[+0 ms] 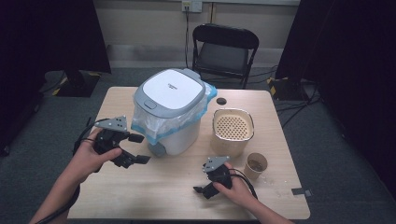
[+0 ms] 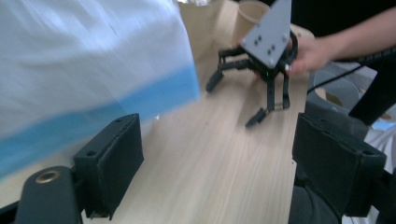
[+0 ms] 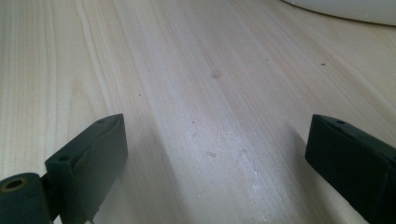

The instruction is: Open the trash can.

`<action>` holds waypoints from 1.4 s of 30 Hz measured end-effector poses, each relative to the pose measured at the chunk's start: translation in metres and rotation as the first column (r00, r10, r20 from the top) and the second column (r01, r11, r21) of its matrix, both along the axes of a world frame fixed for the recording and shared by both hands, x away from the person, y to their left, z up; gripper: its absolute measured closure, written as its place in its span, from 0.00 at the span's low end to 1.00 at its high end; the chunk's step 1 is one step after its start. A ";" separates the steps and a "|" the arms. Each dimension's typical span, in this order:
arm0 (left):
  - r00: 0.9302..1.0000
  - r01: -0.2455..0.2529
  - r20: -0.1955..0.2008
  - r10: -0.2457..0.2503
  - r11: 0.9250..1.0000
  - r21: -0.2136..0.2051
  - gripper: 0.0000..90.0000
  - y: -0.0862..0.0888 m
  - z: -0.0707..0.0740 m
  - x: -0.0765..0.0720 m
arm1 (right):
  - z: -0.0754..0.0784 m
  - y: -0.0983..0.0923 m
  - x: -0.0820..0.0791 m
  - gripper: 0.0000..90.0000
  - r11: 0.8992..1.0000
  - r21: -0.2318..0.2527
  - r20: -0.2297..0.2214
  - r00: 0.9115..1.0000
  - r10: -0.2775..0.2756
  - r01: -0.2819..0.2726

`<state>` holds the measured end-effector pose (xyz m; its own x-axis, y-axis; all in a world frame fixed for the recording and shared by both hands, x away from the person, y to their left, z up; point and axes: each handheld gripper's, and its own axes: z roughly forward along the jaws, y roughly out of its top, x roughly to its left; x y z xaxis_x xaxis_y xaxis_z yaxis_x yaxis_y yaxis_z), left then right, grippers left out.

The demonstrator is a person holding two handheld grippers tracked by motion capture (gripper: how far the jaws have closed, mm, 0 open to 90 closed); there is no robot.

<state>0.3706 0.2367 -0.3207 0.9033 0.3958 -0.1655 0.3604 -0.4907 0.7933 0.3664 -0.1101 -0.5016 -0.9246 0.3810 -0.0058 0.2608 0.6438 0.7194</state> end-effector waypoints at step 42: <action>0.996 -0.046 0.076 0.045 0.999 0.007 0.18 -0.015 0.062 0.061 | 0.000 0.000 0.000 0.05 1.000 -0.004 -0.001 1.000 0.004 -0.004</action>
